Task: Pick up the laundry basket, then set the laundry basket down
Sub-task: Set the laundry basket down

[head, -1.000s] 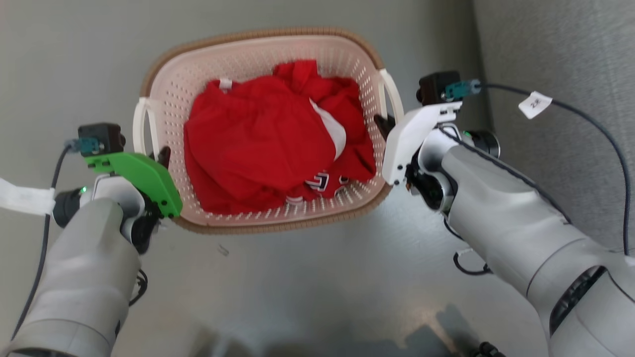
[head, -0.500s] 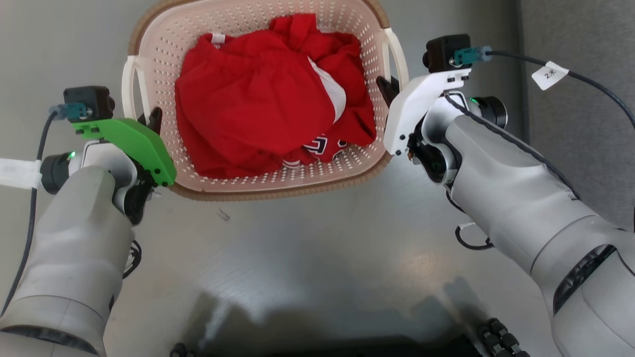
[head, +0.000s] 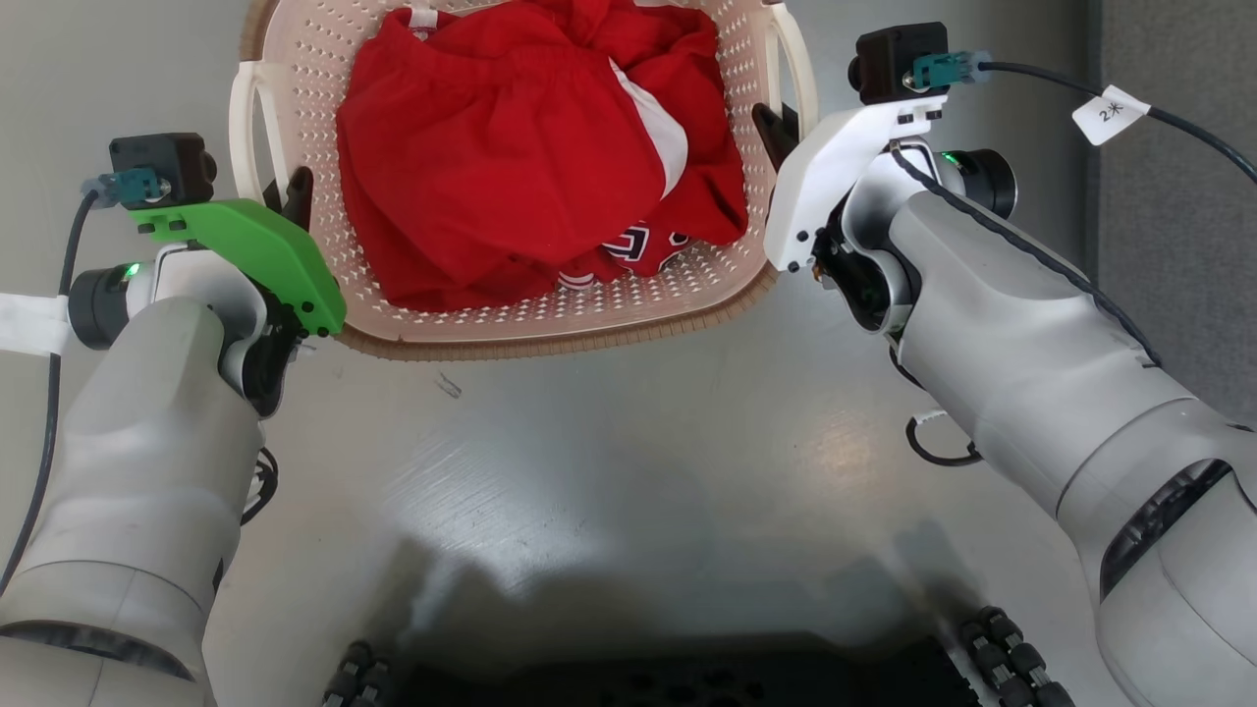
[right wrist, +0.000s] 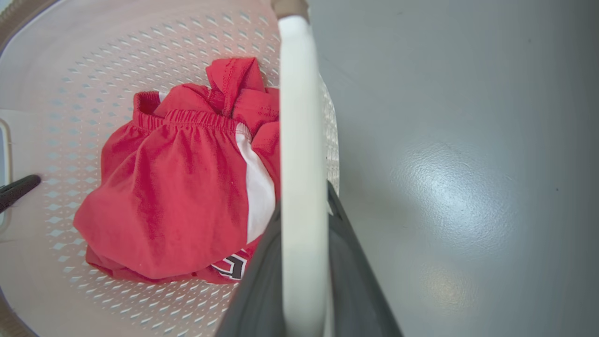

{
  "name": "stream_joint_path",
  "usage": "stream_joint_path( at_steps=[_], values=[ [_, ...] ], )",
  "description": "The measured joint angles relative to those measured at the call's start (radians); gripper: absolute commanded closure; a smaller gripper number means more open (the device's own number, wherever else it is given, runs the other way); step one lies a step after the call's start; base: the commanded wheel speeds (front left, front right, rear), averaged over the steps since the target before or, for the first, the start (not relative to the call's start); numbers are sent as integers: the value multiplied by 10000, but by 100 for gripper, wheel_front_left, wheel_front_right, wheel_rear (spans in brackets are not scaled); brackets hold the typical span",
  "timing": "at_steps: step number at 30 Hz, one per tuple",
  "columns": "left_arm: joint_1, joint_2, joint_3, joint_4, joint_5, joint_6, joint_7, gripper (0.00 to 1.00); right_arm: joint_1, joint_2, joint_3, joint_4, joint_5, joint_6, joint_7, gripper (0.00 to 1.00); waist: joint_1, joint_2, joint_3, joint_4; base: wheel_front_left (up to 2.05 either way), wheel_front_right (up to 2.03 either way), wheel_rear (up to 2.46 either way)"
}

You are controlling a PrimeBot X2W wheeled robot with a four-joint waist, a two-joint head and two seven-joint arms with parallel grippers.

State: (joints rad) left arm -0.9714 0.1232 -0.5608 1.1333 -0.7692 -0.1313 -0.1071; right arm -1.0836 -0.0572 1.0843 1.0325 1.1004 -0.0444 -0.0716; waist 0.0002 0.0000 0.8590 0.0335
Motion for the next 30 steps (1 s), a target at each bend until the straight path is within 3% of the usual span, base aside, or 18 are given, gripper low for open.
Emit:
stream_joint_path(
  at_steps=[30],
  values=[
    [-664,-98,-130,316,33,-4,-535,100,-556,-6,134,196,90,-17,-518,100,-1,0,999,-22,0,0,0]
  ],
)
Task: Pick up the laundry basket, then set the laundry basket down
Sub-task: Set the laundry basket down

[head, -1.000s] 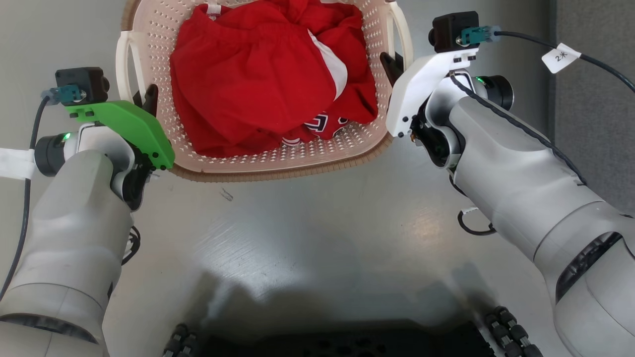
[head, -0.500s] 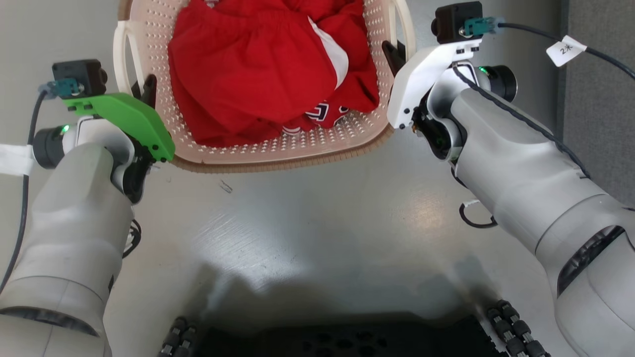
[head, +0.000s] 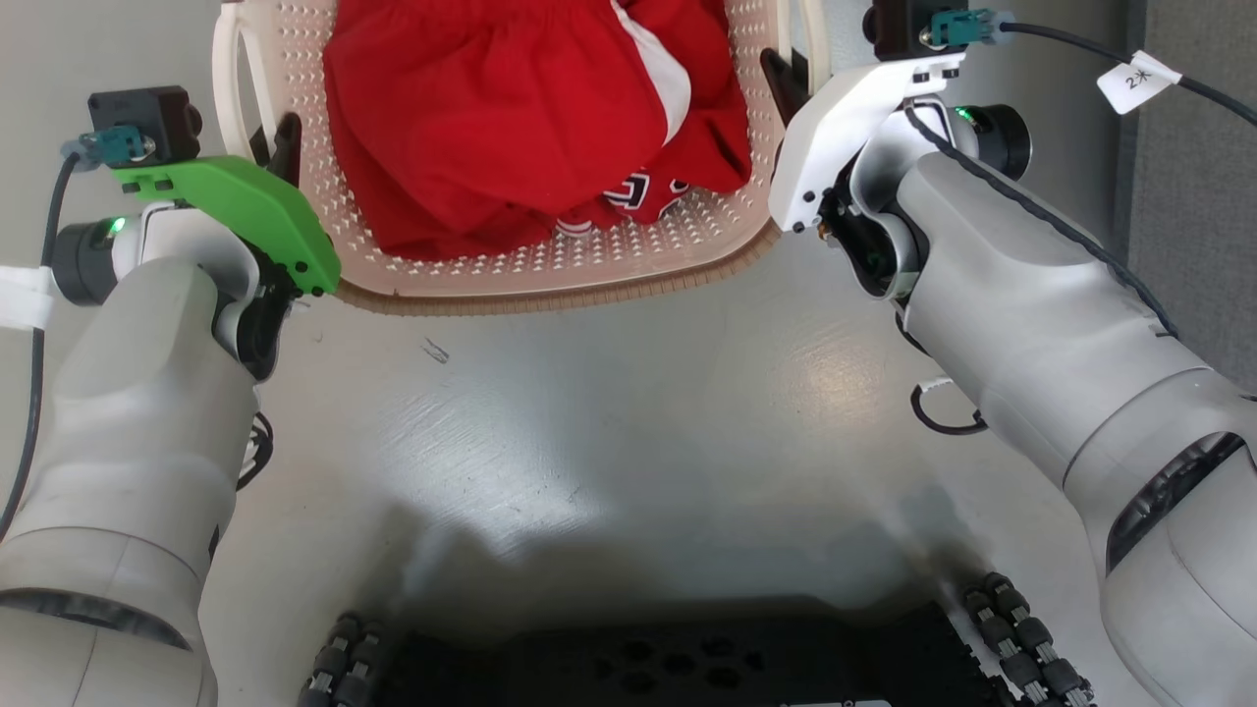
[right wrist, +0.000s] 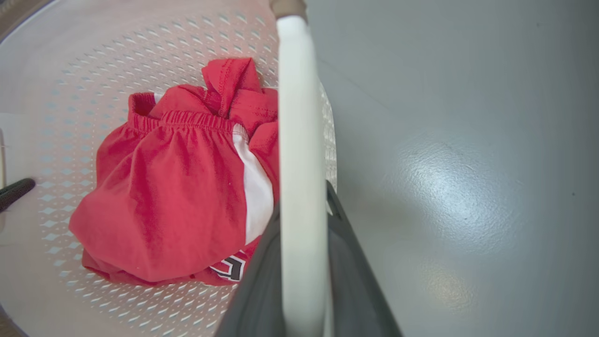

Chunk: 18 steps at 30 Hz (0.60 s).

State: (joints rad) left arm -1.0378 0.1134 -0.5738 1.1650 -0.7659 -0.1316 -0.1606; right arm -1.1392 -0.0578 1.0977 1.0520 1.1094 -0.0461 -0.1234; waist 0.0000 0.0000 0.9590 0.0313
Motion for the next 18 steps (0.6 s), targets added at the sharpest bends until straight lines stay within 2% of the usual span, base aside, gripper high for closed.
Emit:
stream_joint_path(
  at_steps=[18],
  values=[
    [-209,-82,-86,194,56,-4,-263,100,-67,19,46,155,102,2,-259,100,0,0,194,28,0,0,0]
  ],
)
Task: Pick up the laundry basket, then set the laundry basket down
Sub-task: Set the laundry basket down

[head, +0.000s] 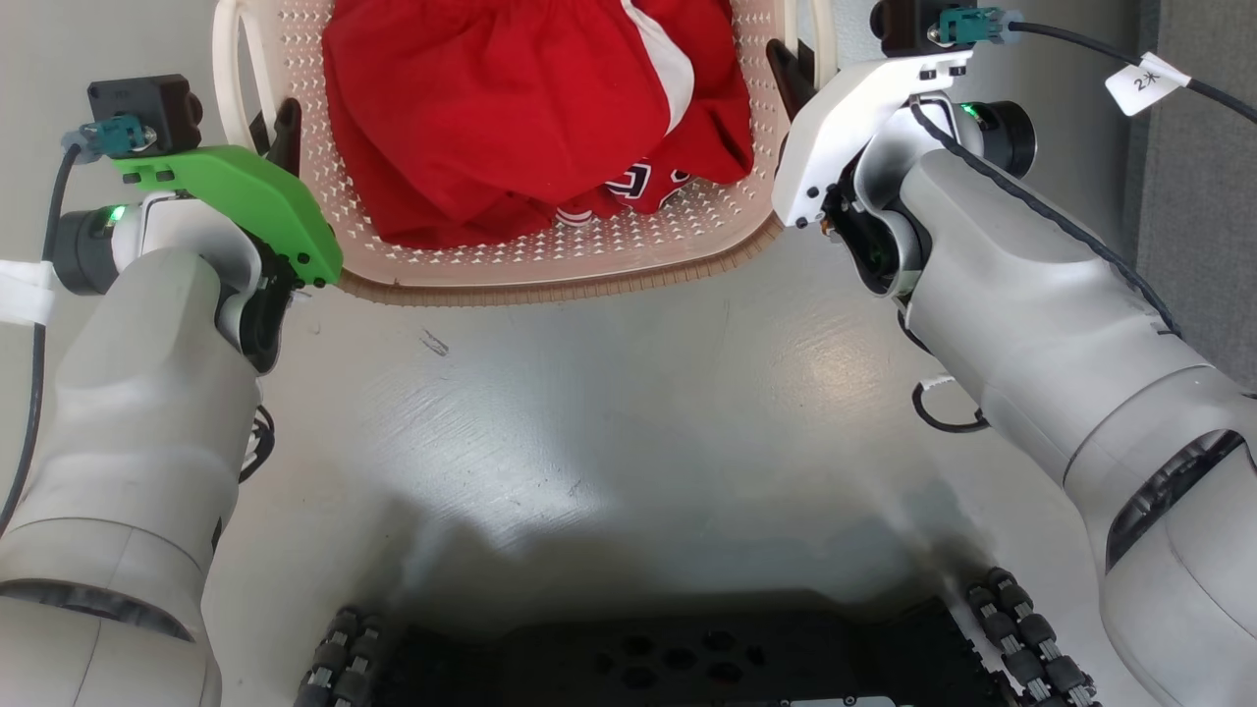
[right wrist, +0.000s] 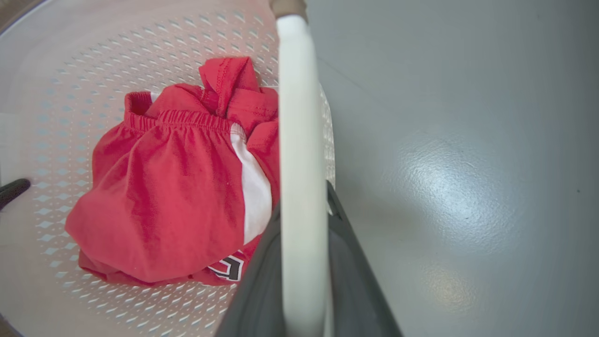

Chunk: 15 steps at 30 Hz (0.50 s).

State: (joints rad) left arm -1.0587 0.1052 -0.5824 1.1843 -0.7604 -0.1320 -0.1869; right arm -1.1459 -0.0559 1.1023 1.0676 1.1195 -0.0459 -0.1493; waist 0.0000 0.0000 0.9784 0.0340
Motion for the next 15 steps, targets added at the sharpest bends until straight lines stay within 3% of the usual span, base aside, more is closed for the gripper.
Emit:
stream_joint_path(
  at_steps=[4,5,6,7,8,9,10,15],
  values=[
    [-25,-23,-12,21,0,0,-19,100,-10,0,31,42,88,-2,0,98,0,0,16,9,0,0,0],
    [-27,-27,-15,25,0,0,-36,91,-11,0,36,50,88,-2,-2,83,0,0,20,12,0,0,0],
    [-28,-25,-25,33,2,0,-40,72,-15,-2,40,56,90,0,-10,71,0,0,24,14,0,0,0],
    [-31,-17,-25,44,0,0,-67,62,-23,-15,40,61,96,0,-12,55,0,0,27,15,0,0,0],
    [-35,6,-23,67,2,0,-94,54,-32,-40,40,69,100,0,-13,11,0,0,31,16,0,0,0],
    [-41,52,-23,90,0,2,-94,14,-38,-52,42,75,121,0,-13,0,0,0,36,17,0,0,0],
    [-54,86,-23,111,0,2,-96,0,-49,-58,40,92,182,-2,-15,0,0,0,41,18,0,0,0],
    [-86,92,-33,165,0,2,-125,0,-107,-90,40,132,270,-12,-98,0,0,0,62,24,0,0,0]
  ],
)
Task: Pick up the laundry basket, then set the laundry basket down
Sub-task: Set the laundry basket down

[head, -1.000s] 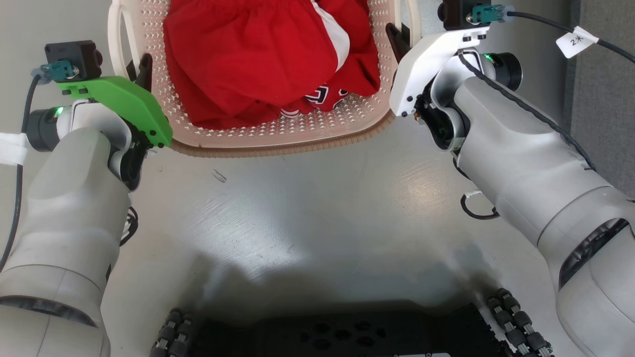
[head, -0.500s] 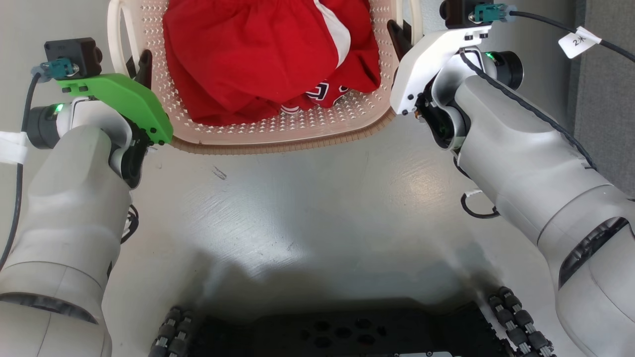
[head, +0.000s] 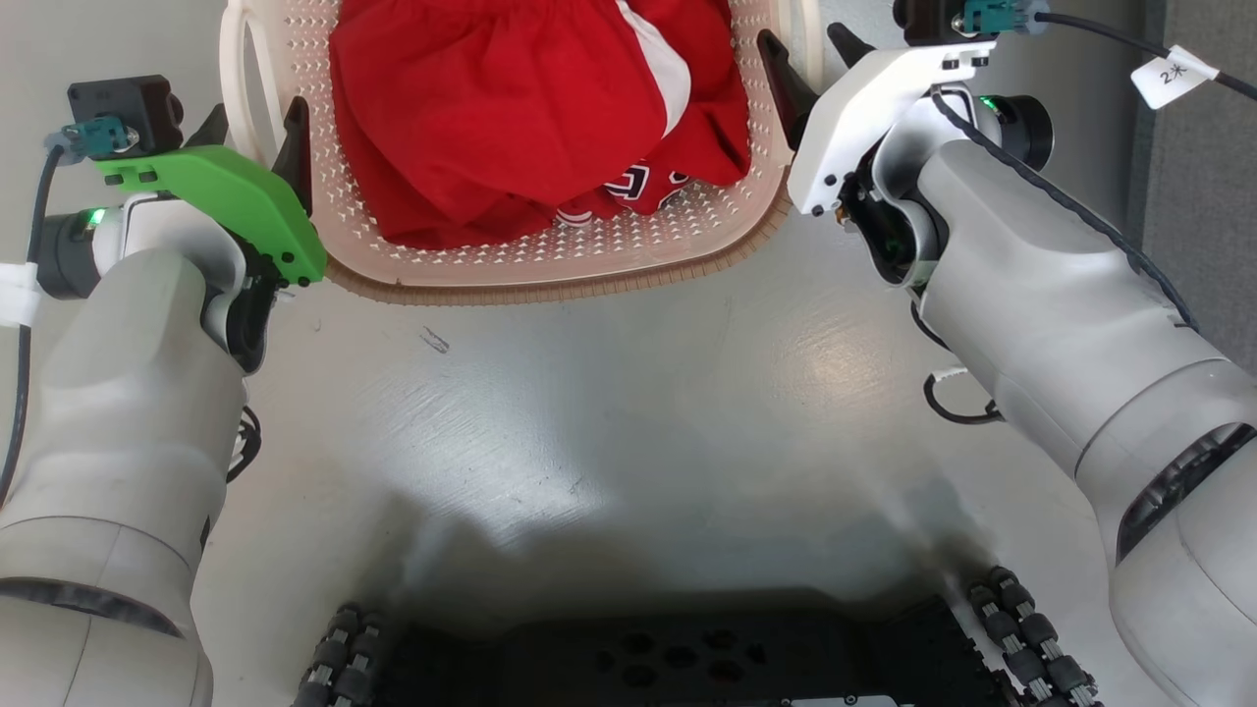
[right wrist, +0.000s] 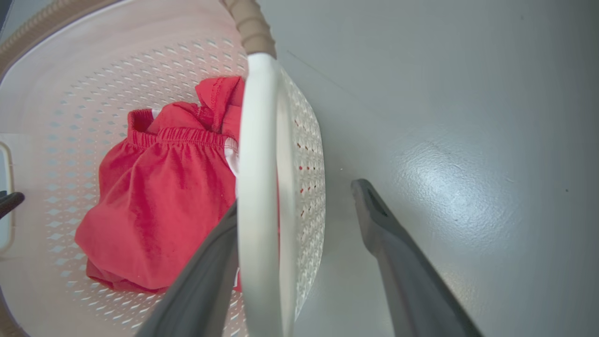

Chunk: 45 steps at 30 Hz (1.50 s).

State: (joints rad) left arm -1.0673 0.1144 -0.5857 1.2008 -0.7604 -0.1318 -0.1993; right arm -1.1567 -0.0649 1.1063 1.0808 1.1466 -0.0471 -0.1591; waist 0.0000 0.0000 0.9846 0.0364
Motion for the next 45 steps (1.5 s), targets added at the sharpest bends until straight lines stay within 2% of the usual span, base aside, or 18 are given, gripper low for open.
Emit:
stream_joint_path(
  at_steps=[23,45],
  values=[
    [42,-84,-21,165,-113,-2,-117,0,80,4,184,4,257,63,-123,0,0,0,-470,-21,0,0,0],
    [1534,81,17,61,-640,0,-316,0,1447,17,428,-98,779,439,-445,0,0,0,-2529,-361,0,0,0]
  ],
)
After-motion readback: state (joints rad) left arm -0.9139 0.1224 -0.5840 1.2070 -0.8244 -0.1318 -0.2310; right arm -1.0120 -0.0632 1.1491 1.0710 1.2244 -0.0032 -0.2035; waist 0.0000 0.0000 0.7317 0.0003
